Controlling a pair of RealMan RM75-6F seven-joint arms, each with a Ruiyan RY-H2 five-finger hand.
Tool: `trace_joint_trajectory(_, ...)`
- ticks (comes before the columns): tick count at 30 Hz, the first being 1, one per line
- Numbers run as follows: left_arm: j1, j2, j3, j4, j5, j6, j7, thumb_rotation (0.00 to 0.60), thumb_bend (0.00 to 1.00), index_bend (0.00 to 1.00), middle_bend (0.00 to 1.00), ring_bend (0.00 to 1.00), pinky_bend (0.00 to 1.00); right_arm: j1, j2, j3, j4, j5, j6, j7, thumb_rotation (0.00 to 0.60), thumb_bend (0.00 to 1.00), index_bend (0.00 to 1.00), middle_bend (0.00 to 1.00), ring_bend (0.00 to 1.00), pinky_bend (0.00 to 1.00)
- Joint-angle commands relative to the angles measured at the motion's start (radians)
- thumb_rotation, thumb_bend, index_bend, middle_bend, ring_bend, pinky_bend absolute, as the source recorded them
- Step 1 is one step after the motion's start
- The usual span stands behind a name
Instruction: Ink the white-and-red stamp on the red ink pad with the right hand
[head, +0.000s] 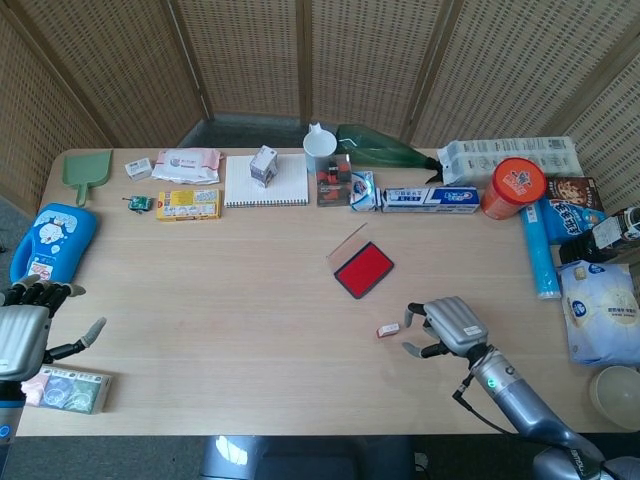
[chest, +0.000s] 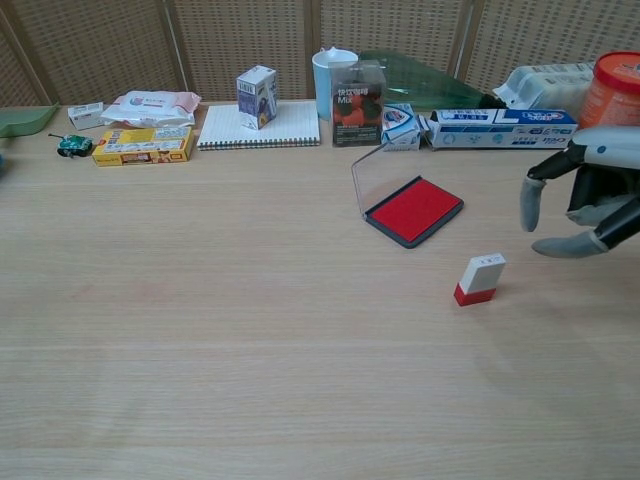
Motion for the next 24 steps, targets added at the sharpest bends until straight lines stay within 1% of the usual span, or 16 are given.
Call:
trace_joint_trajectory(1,-0.001,-0.001,0.002,0.001,-0.001,-0.002,-0.001,0.135,0.22,0.33,0.38,0.27,0.16,0.011,-0.024,0.004,0.013,0.02,-0.001,-0.026,0.438,0.34,0.47,1.0,1.0,1.0)
trace_joint_trajectory(15,-0.001,-0.005,0.01,0.026,-0.01,0.001,-0.029,0.129,0.21,0.33,0.38,0.27,0.16,0.042,-0.126,0.019,0.053,0.104,0.039,-0.155,0.439,0.34,0.47,1.0,1.0,1.0)
trace_joint_trajectory(19,0.0,-0.011,0.014,0.04,-0.013,0.001,-0.042,0.128,0.21,0.33,0.38,0.27,0.16,0.056,-0.163,0.018,0.069,0.131,0.047,-0.211,0.443,0.34,0.47,1.0,1.0,1.0)
trace_joint_trajectory(24,0.001,-0.014,0.017,0.052,-0.014,0.003,-0.053,0.129,0.22,0.33,0.38,0.27,0.16,0.064,-0.198,0.01,0.09,0.142,0.058,-0.247,0.437,0.34,0.47,1.0,1.0,1.0)
